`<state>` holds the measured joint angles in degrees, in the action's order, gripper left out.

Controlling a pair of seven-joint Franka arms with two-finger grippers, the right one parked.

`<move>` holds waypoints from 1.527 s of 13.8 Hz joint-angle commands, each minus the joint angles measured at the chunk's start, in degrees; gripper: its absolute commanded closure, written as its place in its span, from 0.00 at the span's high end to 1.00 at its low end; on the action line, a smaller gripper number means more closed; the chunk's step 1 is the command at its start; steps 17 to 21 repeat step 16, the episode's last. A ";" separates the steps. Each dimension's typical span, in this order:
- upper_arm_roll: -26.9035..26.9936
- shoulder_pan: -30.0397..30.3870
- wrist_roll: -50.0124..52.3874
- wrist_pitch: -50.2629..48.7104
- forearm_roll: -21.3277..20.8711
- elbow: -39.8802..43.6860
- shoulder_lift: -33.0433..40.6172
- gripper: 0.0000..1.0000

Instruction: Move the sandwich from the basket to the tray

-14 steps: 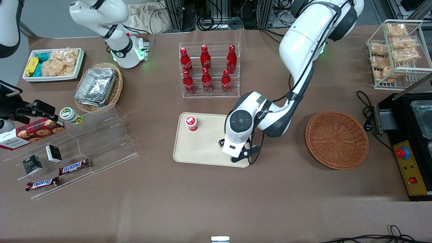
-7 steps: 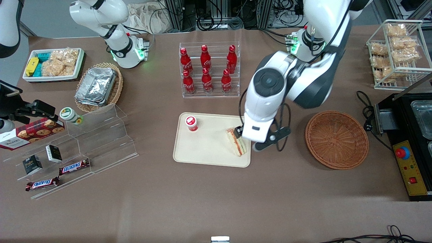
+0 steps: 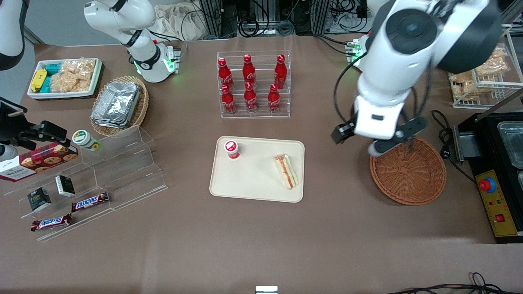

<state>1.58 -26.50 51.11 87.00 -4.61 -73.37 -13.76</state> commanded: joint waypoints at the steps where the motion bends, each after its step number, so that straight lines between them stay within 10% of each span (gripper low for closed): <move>1: -0.09 4.43 -10.56 -3.67 0.57 -2.21 4.09 1.00; 8: -0.09 17.26 -38.07 -9.92 0.65 -3.61 8.74 1.00; 21: -0.09 20.08 -42.50 -9.84 1.44 -3.45 8.93 1.00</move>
